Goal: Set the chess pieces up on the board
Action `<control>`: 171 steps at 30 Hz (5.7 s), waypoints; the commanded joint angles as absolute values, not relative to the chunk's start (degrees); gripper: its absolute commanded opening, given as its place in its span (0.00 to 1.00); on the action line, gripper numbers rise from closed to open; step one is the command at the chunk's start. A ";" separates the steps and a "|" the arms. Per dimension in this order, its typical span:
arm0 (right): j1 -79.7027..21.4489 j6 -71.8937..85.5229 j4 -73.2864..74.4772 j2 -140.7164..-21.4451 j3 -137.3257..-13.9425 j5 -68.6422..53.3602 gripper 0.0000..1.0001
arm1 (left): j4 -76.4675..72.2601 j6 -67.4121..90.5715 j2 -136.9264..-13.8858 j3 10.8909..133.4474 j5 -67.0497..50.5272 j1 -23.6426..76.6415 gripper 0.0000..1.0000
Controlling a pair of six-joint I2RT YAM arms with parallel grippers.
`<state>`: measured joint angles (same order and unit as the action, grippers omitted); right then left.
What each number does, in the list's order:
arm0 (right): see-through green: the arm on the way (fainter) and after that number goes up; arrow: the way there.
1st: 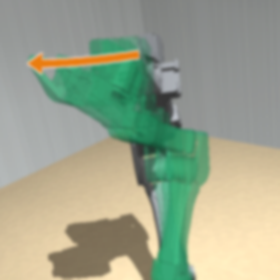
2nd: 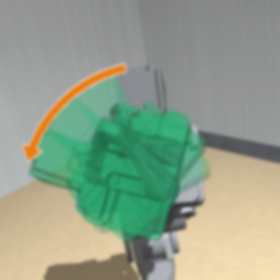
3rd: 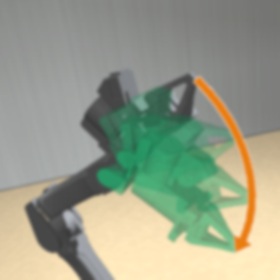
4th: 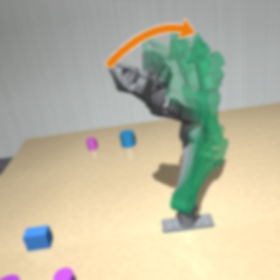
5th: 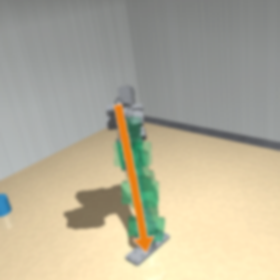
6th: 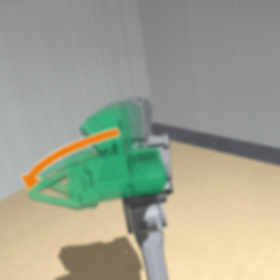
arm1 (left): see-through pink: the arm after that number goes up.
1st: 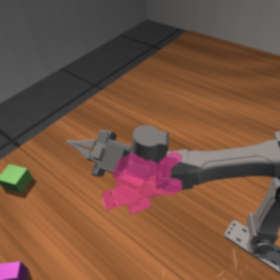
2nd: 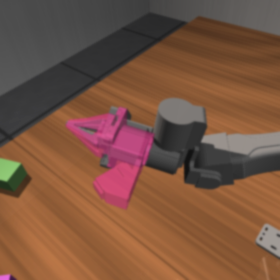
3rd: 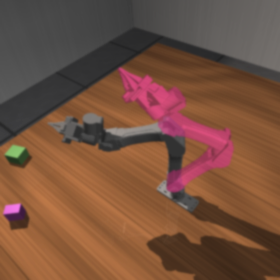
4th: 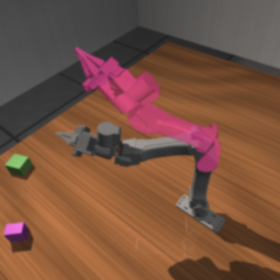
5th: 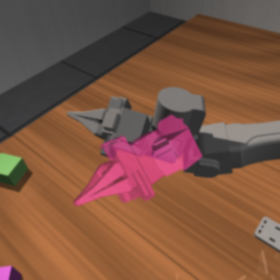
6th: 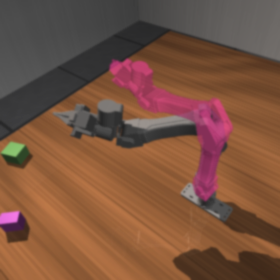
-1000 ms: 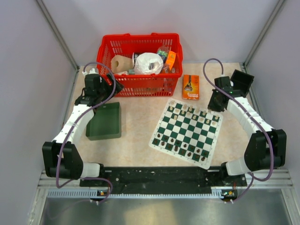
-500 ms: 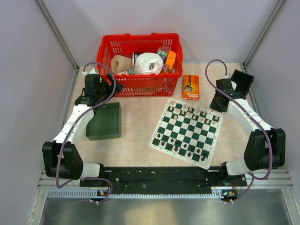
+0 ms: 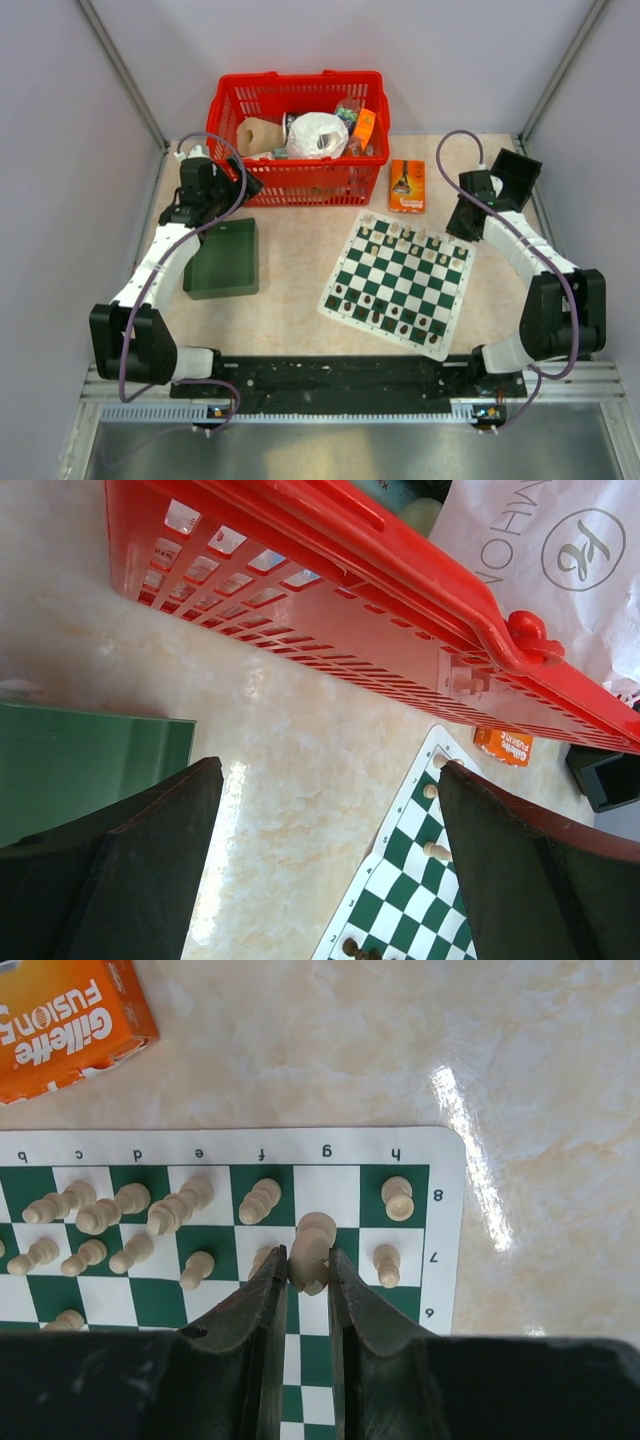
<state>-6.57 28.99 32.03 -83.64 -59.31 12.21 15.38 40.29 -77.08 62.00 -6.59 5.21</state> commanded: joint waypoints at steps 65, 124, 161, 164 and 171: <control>-6.06 26.63 25.57 -82.01 -59.94 10.11 0.46 | 14.68 39.37 -75.06 62.31 -3.78 4.92 0.94; -34.28 28.74 25.93 -99.49 -70.93 7.56 0.42 | 15.12 37.53 -72.86 60.12 -2.72 4.75 0.94; -34.37 27.69 28.39 -103.71 -72.60 7.03 0.34 | 15.21 38.14 -73.48 59.85 -2.99 4.48 0.94; -34.45 27.86 28.13 -103.71 -72.51 7.21 0.32 | 15.21 37.97 -73.74 59.85 -3.08 4.48 0.94; -34.45 27.60 28.04 -103.45 -72.25 7.29 0.28 | 15.21 38.06 -73.57 59.77 -2.99 4.48 0.94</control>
